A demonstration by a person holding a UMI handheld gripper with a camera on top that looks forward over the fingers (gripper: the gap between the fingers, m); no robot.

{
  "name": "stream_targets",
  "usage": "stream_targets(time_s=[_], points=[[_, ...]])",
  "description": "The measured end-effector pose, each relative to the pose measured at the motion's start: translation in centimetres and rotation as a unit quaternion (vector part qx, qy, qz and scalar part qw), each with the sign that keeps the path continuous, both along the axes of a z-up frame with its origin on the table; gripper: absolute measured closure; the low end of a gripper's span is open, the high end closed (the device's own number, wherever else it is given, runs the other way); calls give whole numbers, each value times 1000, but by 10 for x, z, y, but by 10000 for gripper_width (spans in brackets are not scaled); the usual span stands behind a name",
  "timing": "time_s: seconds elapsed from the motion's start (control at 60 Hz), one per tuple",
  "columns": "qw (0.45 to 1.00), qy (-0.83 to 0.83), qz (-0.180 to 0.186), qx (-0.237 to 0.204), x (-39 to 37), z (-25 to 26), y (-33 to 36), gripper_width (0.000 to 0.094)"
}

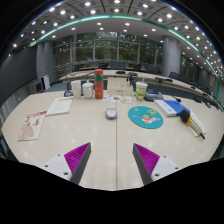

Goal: Arrange mouse

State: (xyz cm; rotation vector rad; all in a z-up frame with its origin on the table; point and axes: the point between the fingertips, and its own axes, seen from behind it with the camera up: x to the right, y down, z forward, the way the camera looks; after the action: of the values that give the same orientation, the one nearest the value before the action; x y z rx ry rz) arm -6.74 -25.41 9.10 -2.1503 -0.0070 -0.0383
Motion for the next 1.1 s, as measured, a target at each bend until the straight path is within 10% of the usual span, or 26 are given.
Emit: stream_targets(time_s=[0.483,0.667,1.1], points=[[1000,-18,-11,-22,-4,-88,279,167],[999,-11,-11,-36,-1,-104,306,428],[999,0,36,27,-14,-31,309,568]])
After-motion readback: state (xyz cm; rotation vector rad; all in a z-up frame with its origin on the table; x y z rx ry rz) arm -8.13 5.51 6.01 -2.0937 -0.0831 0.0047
